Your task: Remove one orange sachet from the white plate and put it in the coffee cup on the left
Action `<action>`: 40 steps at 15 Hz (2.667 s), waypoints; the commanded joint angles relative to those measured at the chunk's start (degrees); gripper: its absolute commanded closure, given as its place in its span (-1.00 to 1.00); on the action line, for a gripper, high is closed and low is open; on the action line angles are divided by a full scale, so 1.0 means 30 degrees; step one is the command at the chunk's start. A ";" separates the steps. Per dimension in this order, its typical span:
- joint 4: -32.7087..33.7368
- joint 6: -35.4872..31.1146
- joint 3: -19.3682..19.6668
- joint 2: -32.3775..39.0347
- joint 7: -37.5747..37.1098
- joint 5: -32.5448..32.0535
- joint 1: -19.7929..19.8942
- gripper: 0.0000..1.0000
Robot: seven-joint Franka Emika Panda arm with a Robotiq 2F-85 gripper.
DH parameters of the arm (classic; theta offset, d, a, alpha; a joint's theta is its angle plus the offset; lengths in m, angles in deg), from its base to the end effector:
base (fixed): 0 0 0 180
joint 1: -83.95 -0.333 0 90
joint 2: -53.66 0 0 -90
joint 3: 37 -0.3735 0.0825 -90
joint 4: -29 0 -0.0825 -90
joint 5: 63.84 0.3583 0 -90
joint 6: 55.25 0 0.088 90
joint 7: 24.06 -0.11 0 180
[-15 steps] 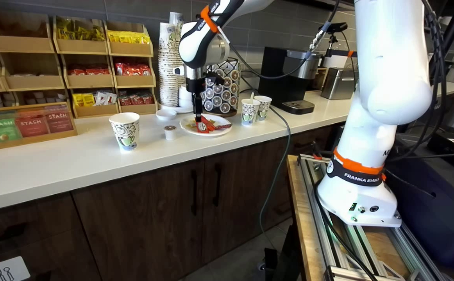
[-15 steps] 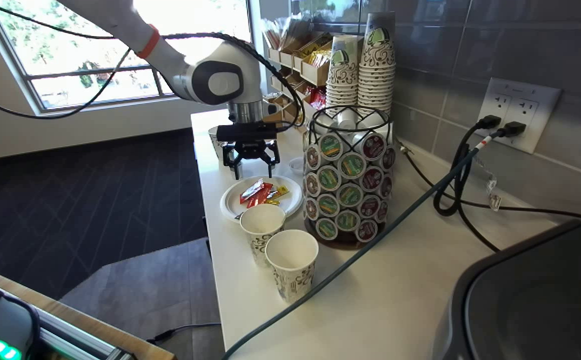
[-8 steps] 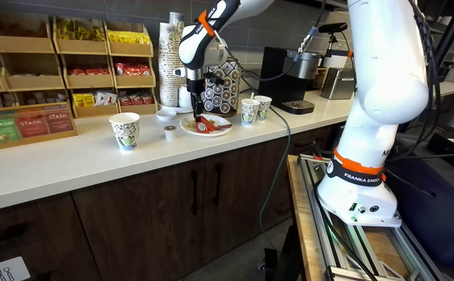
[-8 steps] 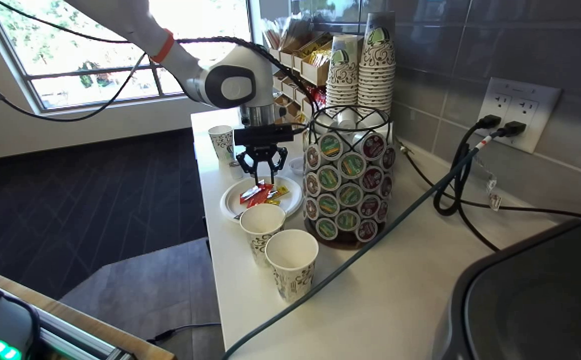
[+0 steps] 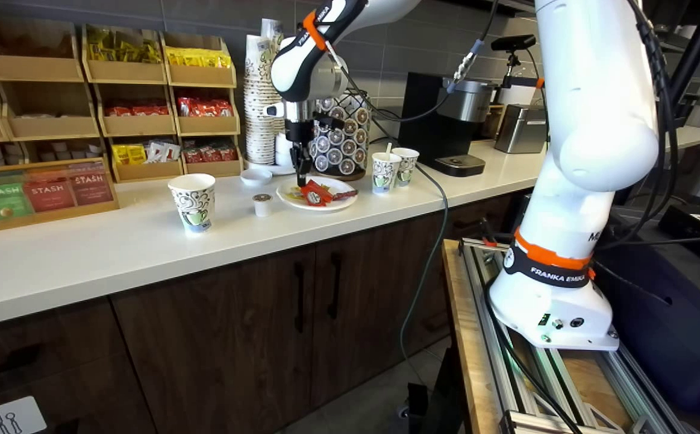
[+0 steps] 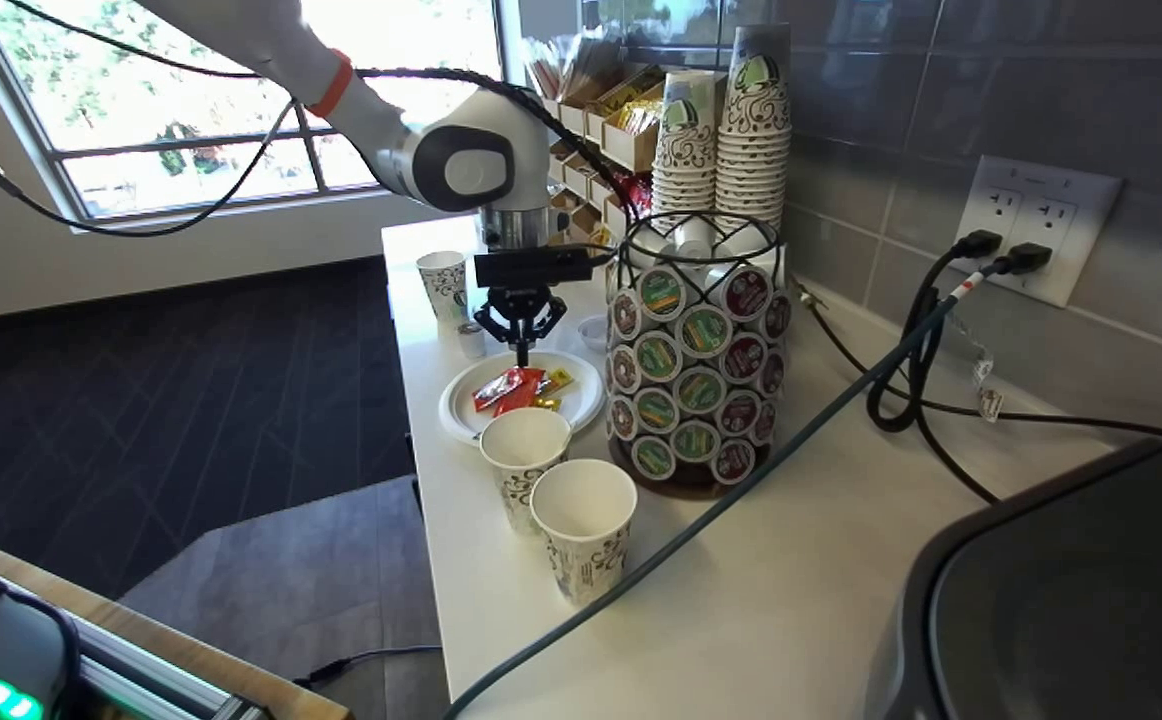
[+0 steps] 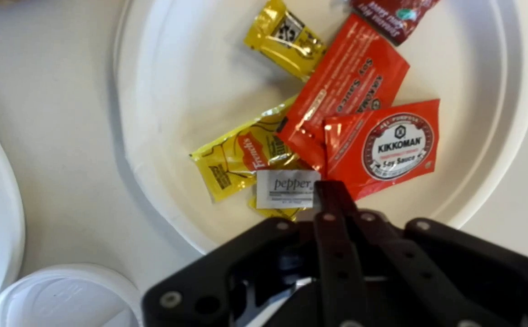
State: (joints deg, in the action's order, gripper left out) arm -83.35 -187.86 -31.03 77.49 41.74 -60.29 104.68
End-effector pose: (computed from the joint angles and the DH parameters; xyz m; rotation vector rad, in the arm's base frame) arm 0.5523 -0.2706 0.3259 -2.9362 -0.9839 0.0613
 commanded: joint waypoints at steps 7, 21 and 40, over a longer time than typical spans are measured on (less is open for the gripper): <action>0.0274 0.0972 -0.0446 0.0261 0.2170 0.1183 0.0318 0.46; -0.0029 0.1544 -0.0336 0.0232 0.3232 0.1366 0.0434 1.00; -0.6127 -0.5686 0.0141 -0.9382 0.4796 1.0120 -0.2329 1.00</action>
State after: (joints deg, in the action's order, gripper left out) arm -98.02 -197.62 -30.89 53.40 52.85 -34.19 101.89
